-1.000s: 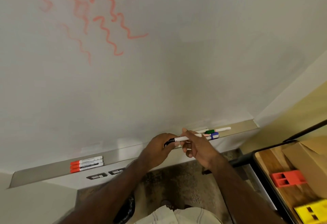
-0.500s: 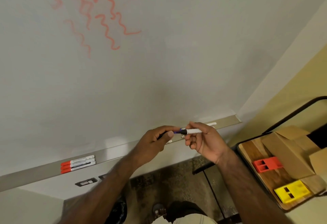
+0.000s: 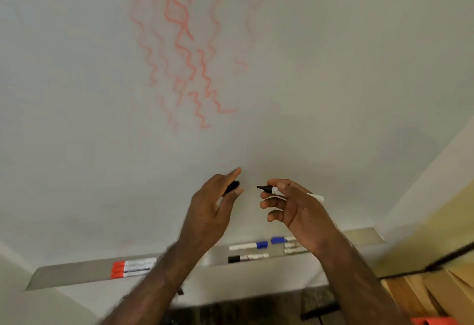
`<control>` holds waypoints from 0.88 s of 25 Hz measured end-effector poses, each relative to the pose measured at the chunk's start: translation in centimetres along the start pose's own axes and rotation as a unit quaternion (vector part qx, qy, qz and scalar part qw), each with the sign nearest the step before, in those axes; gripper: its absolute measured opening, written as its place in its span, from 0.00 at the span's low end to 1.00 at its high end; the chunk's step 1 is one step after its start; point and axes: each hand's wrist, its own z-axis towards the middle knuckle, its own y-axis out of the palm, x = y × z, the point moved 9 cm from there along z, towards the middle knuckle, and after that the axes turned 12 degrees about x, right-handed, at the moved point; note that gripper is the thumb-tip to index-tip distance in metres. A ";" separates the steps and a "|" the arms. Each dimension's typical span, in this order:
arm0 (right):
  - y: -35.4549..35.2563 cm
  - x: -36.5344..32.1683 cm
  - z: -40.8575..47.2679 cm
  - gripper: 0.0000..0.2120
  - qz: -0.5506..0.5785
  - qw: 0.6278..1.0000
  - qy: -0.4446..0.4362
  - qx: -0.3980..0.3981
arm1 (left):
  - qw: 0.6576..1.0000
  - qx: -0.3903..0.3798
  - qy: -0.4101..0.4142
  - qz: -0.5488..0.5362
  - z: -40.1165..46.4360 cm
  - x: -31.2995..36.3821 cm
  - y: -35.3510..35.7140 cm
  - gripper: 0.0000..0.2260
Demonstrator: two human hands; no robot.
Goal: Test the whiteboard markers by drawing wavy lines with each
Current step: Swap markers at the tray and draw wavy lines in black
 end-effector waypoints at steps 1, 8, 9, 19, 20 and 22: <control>1.2 -1.5 0.4 0.14 -0.014 0.999 -0.031 -0.008 | 0.999 0.045 0.013 0.019 1.7 0.7 -1.8 0.18; 11.1 -12.5 0.8 0.09 -0.067 0.962 -0.258 -0.051 | 0.921 0.285 0.253 0.083 11.7 8.2 -13.7 0.14; 12.5 -14.0 0.8 0.07 -0.071 0.954 -0.287 -0.051 | 0.909 0.306 0.271 0.074 12.9 8.9 -15.0 0.16; 21.5 -25.8 -1.5 0.08 -0.133 0.824 -0.549 0.050 | 0.837 0.412 0.295 0.205 21.2 9.0 -21.1 0.18; 21.9 -26.6 -1.5 0.08 -0.141 0.809 -0.567 0.065 | 0.837 0.410 0.296 0.207 21.5 8.6 -21.0 0.18; 22.7 -27.6 -1.6 0.08 -0.152 0.779 -0.599 0.103 | 0.835 0.416 0.297 0.204 21.8 8.1 -20.9 0.18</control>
